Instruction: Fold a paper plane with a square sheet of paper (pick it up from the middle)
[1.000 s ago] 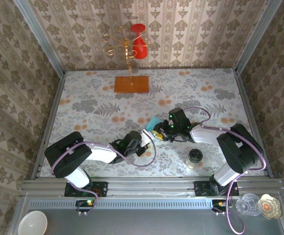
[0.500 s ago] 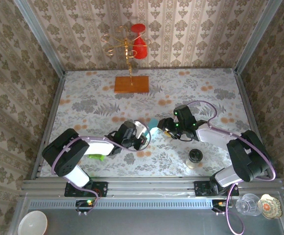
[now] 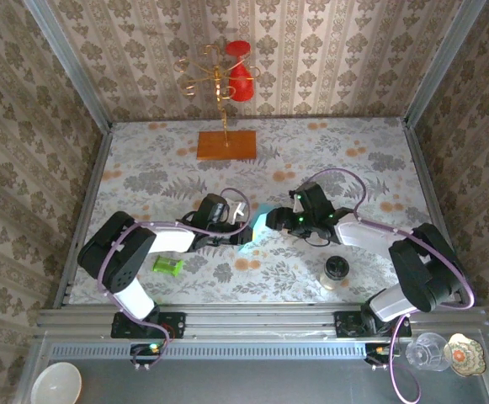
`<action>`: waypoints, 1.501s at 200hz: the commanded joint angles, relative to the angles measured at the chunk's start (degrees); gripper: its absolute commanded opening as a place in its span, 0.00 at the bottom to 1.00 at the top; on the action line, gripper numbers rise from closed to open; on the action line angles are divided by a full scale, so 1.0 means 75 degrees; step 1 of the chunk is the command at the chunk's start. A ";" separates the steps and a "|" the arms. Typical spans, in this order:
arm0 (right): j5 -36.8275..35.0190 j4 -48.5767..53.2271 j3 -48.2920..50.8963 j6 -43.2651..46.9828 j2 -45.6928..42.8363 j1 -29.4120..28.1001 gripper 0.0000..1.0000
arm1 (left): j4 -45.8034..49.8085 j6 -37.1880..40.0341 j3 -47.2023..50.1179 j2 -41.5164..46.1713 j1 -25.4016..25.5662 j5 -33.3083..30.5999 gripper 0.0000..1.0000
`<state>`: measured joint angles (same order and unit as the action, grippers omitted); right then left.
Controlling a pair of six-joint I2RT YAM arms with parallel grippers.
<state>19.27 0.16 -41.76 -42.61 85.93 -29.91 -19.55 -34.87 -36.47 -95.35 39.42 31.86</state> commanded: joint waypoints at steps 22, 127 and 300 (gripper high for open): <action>-0.0060 -0.0298 -0.0381 0.0396 0.0614 -0.0137 0.72 | -0.0773 -0.1624 0.0051 -0.0350 -0.0262 0.0975 0.00; -0.0275 -0.0461 -0.0936 0.0226 0.1394 -0.0056 0.71 | -0.3313 -0.3867 0.0855 -0.0761 -0.0565 0.1278 0.00; -0.0905 0.0841 -0.2116 0.0209 0.2837 -0.0123 0.66 | -0.4999 -0.5160 0.1528 -0.1394 -0.0651 0.0852 0.00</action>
<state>16.43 2.98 -55.55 -41.93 103.50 -29.95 -55.00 -72.49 -25.89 -104.60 34.83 38.79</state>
